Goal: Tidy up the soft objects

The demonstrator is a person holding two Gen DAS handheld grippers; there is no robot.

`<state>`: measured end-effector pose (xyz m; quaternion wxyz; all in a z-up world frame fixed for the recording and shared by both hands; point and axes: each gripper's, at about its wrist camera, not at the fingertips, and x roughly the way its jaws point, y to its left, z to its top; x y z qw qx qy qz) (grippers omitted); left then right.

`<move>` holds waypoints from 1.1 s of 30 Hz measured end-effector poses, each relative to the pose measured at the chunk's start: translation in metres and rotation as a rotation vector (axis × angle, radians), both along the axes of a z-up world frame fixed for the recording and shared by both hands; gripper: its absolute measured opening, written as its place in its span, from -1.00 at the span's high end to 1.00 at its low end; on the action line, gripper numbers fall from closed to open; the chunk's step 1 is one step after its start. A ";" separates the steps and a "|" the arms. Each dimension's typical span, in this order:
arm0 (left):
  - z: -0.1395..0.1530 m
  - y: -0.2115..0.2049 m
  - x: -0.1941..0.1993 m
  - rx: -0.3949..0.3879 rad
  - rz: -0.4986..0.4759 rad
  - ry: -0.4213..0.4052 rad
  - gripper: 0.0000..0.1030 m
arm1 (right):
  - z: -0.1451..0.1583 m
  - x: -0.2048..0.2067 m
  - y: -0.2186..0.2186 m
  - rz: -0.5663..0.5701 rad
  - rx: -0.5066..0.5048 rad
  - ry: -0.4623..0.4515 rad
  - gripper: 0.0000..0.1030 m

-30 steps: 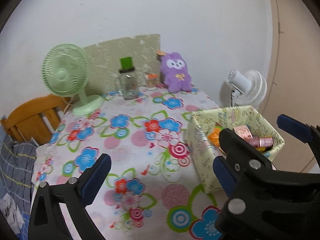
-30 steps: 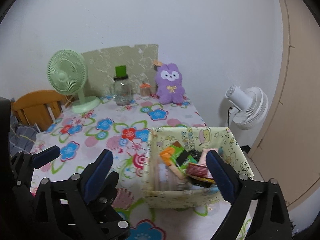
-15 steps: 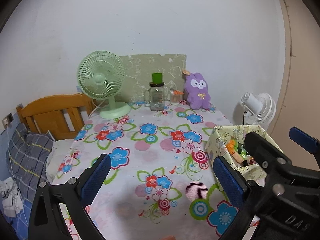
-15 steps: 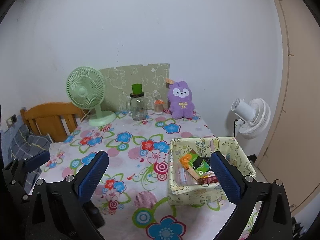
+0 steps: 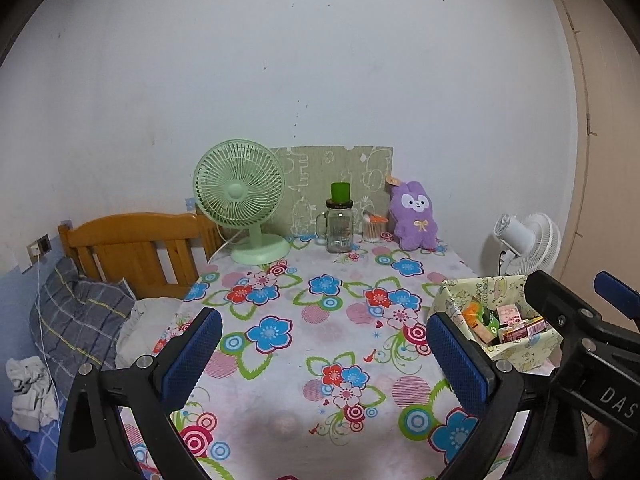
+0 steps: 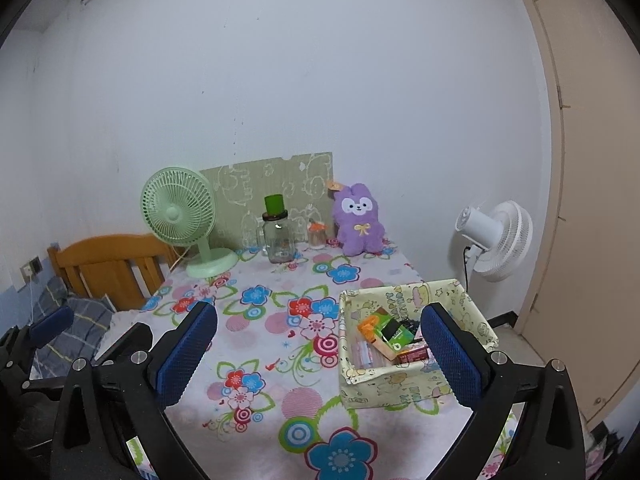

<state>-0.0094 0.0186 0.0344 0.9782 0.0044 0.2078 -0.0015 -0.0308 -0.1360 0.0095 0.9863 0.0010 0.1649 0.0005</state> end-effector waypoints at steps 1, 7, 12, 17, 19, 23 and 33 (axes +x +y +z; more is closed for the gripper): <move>-0.001 -0.001 -0.001 -0.001 -0.001 -0.002 -0.99 | 0.000 -0.002 0.000 -0.003 -0.002 -0.003 -0.99; 0.000 -0.003 -0.005 -0.005 -0.005 -0.016 -0.99 | 0.001 -0.008 -0.004 -0.012 -0.009 -0.015 -0.99; 0.000 -0.002 -0.007 -0.008 -0.006 -0.021 -0.99 | 0.001 -0.010 -0.003 -0.013 -0.010 -0.021 -0.99; 0.001 -0.002 -0.007 -0.009 0.001 -0.026 -0.99 | 0.001 -0.010 -0.003 -0.015 -0.012 -0.023 -0.99; 0.001 -0.001 -0.007 -0.011 0.001 -0.023 -0.99 | 0.001 -0.010 -0.003 -0.016 -0.010 -0.024 -1.00; 0.000 -0.001 -0.006 -0.020 0.002 -0.016 -0.99 | 0.001 -0.010 -0.003 -0.015 -0.013 -0.024 -0.99; -0.003 0.001 0.000 -0.024 0.005 -0.005 -0.99 | 0.000 -0.004 -0.001 -0.012 -0.017 -0.014 -1.00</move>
